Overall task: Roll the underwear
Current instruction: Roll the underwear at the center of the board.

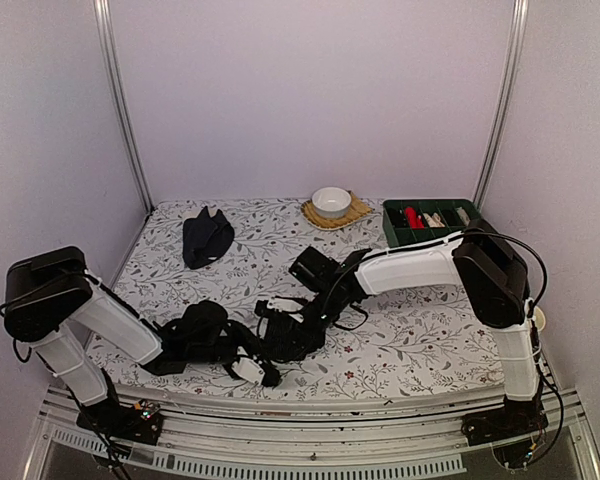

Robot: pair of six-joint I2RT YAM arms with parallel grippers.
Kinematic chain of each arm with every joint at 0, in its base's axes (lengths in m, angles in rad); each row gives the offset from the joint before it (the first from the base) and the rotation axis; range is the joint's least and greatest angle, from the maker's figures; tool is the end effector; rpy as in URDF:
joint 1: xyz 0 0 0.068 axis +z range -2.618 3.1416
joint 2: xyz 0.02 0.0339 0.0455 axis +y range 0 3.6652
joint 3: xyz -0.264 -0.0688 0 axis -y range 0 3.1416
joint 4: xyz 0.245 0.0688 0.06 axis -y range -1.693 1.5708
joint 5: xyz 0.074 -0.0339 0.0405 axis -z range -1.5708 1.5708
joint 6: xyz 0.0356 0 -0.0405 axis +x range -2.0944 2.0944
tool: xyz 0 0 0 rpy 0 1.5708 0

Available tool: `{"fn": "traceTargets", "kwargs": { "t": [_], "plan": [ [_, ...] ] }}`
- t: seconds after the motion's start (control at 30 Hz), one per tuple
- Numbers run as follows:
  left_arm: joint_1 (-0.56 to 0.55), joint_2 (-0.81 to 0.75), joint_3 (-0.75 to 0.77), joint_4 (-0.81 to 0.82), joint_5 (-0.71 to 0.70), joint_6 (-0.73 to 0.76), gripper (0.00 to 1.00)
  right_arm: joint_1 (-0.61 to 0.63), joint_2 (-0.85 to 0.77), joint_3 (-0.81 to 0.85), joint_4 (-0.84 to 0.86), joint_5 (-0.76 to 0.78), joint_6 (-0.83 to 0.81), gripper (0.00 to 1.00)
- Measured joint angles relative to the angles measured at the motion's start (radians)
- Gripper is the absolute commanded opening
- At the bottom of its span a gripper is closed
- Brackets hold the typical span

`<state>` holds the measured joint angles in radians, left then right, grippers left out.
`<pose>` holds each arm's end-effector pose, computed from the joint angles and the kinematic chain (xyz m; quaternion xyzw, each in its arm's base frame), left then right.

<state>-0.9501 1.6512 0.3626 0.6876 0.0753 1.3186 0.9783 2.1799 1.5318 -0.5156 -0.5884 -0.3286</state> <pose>0.1475 -0.2109 0.0961 0.8086 0.3578 0.0526 0.4640 0.2313 0.3790 0.1348 -0.6163 0.7086 0.3309 0.0927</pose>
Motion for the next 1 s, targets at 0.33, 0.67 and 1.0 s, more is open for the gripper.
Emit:
{"fn": "traceTargets", "kwargs": {
  "t": [0.33,0.67,1.0],
  "plan": [
    [0.038,-0.003,0.172,-0.297,0.07,-0.08,0.04,-0.002,-0.113,-0.128,0.059,0.113,0.019,0.66],
    [0.114,0.053,0.406,-0.679,0.224,-0.137,0.05,0.01,-0.455,-0.433,0.205,0.325,0.068,0.74],
    [0.227,0.139,0.621,-1.023,0.41,-0.152,0.05,0.196,-0.514,-0.563,0.392,0.634,0.01,0.75]
  ]
}}
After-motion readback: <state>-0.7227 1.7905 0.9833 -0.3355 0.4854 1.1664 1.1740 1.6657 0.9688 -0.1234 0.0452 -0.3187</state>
